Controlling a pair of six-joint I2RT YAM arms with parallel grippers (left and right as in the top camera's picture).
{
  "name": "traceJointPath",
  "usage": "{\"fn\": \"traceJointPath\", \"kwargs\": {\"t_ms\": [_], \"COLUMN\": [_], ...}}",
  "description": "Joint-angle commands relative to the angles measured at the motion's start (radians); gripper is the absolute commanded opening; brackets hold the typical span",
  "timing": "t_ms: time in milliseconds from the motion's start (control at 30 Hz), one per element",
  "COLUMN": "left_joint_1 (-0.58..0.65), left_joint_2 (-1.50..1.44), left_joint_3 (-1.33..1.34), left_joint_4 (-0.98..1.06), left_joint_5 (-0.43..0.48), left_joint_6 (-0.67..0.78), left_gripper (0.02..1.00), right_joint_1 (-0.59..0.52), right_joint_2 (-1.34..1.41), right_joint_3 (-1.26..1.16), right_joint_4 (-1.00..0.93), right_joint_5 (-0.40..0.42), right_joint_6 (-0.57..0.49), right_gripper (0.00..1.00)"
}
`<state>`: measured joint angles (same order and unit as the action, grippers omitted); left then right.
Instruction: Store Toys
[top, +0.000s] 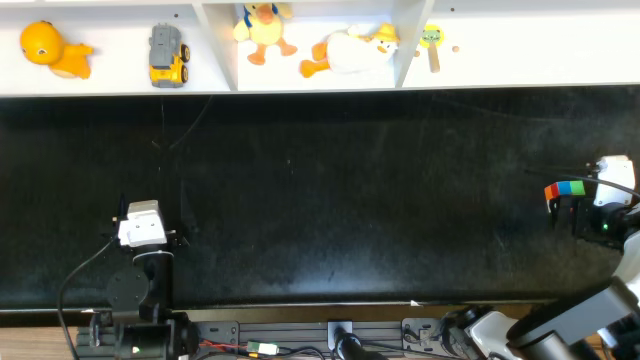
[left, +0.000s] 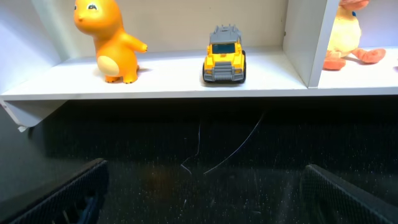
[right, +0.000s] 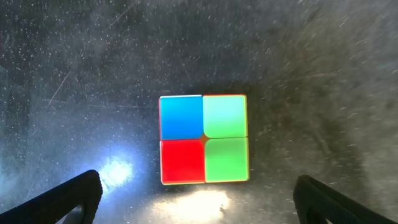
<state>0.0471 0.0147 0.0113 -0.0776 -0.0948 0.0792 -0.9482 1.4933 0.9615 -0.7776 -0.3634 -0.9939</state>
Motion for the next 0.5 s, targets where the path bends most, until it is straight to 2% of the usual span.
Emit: {"fn": "traceJointPath", "kwargs": {"t_ms": [33, 267, 500], "left_joint_1": [-0.003, -0.003, -0.003], "left_joint_2": [-0.012, -0.012, -0.012], "left_joint_3": [-0.003, -0.003, -0.003], "left_joint_4": [0.001, 0.001, 0.001], "left_joint_5": [-0.012, -0.012, -0.012], "left_joint_6": [0.01, 0.01, 0.01], "left_gripper": [0.998, 0.998, 0.998], "right_joint_1": [0.007, 0.008, 0.011], "right_joint_2": [0.023, 0.027, 0.061], "right_joint_3": [0.023, 0.023, 0.023], "right_joint_4": [0.01, 0.036, 0.04], "right_joint_5": [-0.038, -0.096, -0.076], "right_joint_6": [0.055, 0.127, 0.154], "right_gripper": [0.998, 0.998, 0.998]}}
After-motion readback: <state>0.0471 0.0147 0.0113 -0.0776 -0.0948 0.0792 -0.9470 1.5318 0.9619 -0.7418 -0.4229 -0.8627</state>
